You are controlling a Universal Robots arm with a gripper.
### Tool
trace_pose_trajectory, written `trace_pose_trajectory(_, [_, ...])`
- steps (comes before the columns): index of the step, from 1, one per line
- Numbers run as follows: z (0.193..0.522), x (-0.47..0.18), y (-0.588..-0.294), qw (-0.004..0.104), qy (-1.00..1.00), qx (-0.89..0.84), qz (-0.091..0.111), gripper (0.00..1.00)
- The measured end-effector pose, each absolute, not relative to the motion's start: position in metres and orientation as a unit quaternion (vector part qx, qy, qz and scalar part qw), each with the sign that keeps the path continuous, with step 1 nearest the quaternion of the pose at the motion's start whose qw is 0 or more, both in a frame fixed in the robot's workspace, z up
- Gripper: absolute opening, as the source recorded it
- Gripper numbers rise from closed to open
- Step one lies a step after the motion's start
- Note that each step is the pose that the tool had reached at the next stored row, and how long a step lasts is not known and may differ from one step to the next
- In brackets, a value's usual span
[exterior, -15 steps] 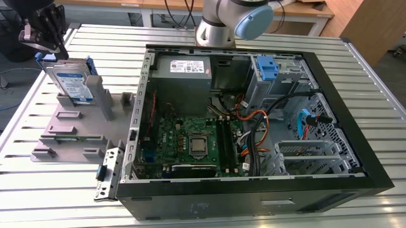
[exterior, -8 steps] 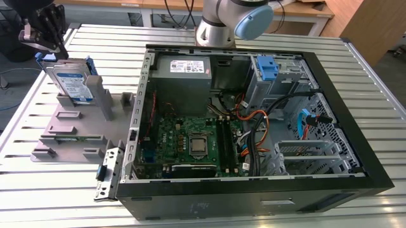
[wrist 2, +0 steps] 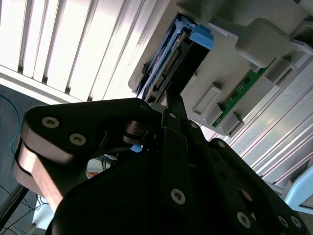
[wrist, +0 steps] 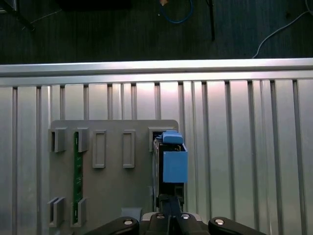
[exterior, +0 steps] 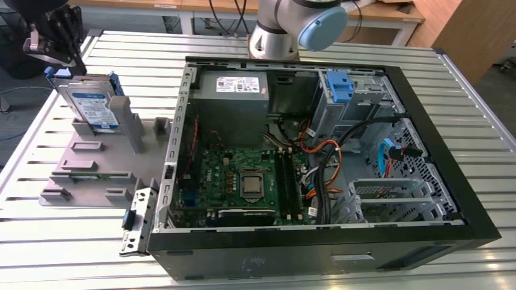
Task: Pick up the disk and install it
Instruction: 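Pick up the disk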
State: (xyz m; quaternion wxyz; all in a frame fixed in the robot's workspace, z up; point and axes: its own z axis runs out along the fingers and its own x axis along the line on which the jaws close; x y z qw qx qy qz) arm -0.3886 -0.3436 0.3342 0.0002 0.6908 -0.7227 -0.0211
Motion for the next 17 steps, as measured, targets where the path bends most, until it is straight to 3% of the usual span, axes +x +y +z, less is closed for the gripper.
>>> trace_pose_trajectory(5, [0.3342, -0.3886, -0.3436, 0.0, -0.723, 0.691, -0.021, 0.17])
trace_pose_trajectory(7, [0.3342, -0.3886, -0.3436, 0.0, -0.723, 0.691, -0.021, 0.29])
trace_pose_trajectory(17, [0.3342, -0.3887, -0.3436, 0.0, -0.723, 0.691, -0.021, 0.59])
